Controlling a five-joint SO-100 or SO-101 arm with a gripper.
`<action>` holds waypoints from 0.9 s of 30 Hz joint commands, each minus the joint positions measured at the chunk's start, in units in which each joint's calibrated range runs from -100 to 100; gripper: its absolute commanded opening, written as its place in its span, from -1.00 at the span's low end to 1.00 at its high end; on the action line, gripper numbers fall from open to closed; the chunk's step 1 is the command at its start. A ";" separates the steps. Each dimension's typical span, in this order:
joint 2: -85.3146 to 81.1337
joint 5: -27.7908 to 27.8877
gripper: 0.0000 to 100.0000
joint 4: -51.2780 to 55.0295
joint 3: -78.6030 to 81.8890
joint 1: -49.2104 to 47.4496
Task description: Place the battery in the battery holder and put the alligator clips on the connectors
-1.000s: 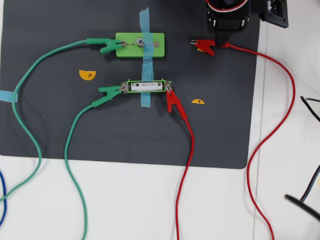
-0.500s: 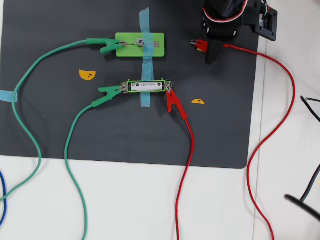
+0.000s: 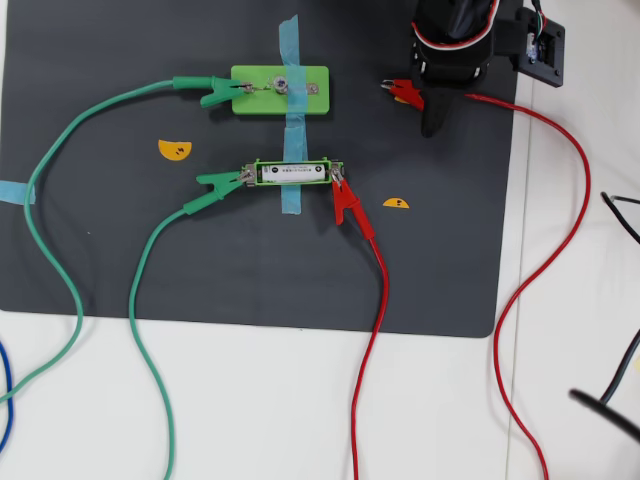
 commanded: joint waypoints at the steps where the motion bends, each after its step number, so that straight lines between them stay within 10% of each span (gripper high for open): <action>1: 0.01 -0.34 -0.46 -0.52 -2.37 0.42; 27: 6.39 -0.34 -0.46 -1.38 -3.86 0.42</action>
